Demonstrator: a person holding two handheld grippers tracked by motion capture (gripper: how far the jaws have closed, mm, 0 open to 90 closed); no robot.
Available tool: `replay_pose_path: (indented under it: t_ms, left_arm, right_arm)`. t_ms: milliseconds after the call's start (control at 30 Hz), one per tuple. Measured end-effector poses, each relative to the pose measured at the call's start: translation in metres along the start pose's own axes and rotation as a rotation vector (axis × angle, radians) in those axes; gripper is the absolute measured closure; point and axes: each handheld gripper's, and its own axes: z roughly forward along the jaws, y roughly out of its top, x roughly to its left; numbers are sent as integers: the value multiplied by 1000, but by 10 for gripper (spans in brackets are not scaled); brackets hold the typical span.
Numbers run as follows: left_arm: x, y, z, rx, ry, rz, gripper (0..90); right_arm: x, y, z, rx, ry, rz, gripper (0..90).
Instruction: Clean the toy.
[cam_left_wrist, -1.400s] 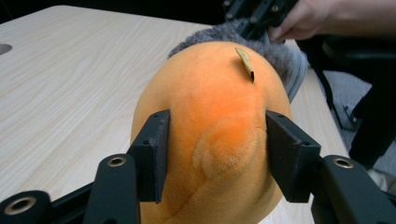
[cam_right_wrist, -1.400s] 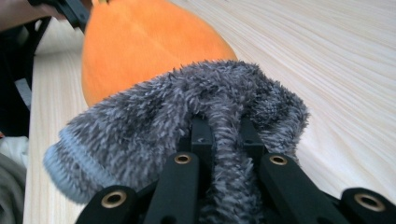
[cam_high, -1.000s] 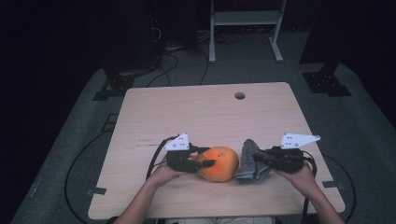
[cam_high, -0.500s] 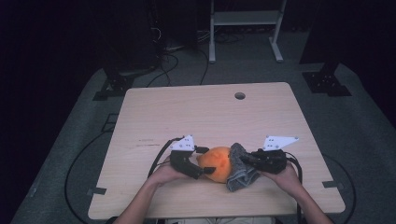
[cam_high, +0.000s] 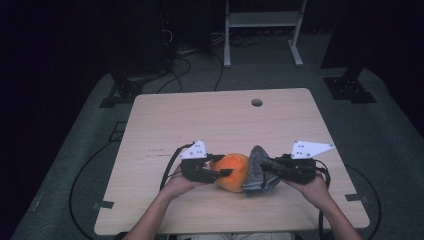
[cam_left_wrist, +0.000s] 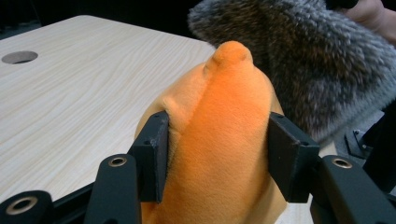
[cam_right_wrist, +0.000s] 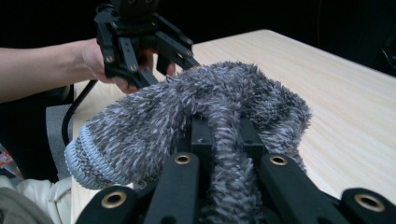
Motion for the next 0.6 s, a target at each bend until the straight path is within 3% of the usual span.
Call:
replay_pose_path:
  t_ms: [167,300,400,500,600]
  left_arm:
    - [-3,-1,2,25,13,16,435]
    - [8,-6,-2,11,-33,-45,226]
    - [14,-11,0,54,-26,-75,104]
    - [16,-17,8,92,-69,-91,97]
    - [12,-17,8,73,-44,-50,252]
  right_arm:
    - [1,-4,28,48,21,-5,814]
    - [-5,-17,31,42,32,39,814]
    - [-6,-22,27,29,19,54,814]
    - [-8,-23,25,32,9,55,814]
    - [-10,-27,22,40,-3,57,814]
